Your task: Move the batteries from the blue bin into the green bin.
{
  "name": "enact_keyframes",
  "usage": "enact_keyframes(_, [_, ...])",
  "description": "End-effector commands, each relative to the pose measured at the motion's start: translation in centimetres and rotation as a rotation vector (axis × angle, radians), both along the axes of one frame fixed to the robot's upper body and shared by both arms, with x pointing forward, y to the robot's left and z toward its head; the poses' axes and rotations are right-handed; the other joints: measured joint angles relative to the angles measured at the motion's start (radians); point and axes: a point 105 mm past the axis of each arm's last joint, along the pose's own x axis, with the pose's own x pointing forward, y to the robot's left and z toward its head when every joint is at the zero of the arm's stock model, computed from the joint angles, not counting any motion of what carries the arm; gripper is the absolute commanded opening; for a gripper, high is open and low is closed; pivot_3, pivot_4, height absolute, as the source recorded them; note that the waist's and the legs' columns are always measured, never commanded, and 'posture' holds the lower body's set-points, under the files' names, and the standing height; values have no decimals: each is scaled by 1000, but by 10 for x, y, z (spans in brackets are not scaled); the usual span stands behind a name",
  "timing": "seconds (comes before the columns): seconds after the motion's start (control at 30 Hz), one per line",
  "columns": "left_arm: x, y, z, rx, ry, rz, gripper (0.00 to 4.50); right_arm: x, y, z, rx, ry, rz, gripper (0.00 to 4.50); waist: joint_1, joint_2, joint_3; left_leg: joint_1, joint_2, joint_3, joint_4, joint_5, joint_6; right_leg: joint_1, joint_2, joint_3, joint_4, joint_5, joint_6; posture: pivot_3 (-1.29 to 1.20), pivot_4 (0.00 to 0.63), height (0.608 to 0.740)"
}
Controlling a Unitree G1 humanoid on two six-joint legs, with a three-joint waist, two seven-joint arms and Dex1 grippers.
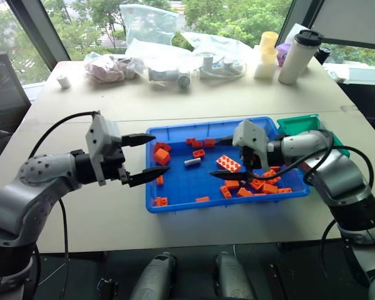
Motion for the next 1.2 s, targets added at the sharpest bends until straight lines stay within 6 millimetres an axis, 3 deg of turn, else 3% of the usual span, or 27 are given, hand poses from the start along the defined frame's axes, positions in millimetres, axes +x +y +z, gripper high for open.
enact_keyframes(0.03, [0, 9, 13, 17, -68, 32, 4500, 11, 19, 2, -15, -27, 78, 4489, -2, 0, 0, 0, 0, 0, 0, 0, 0, 0, 0, 0, 0, 0, 0, 0, 150, 740])
enact_keyframes(0.27, [-3, 8, 13, 20, -74, 51, 4500, 32, 50, -18, -60, 31, 181, 4489, -14, 0, 0, 0, 0, -1, -1, 1, -1, 0, 0, 0, 0, 0, 0, 0, 150, 740])
enact_keyframes(0.7, [-7, 10, 11, 26, -81, 90, 4500, 47, 53, -50, -156, 89, 207, 4489, -24, 0, 0, 0, 0, -1, -1, 1, -3, -2, 2, 0, 1, 0, 0, 0, 150, 740])
enact_keyframes(0.8, [-6, 9, 11, 24, -86, 93, 4500, 51, 53, -56, -188, 69, 203, 3133, -25, 0, 0, 0, 0, -1, -2, 2, -3, -2, 2, 0, 1, 0, 0, 0, 150, 740])
enact_keyframes(1.0, [-4, 7, 11, 23, -90, 92, 4500, 52, 52, -47, -158, 60, 194, 54, -23, 0, 0, 0, 0, -1, -2, 2, -3, -2, 2, 0, 1, 0, 0, 0, 150, 740])
enact_keyframes(1.1, [-3, 3, 10, 19, -93, 78, 4500, 56, 44, -34, -143, 10, 158, 61, -22, 0, 0, 0, 0, -1, -2, 2, -3, -2, 2, 0, 1, 0, 0, 0, 150, 740])
enact_keyframes(1.2, [1, -2, 9, 8, -98, 54, 4500, 67, 4, 33, -4, -170, -41, 61, -12, 2, 1, -1, 0, -2, -1, 2, -3, -2, 2, 0, 1, 0, 0, 0, 150, 740])
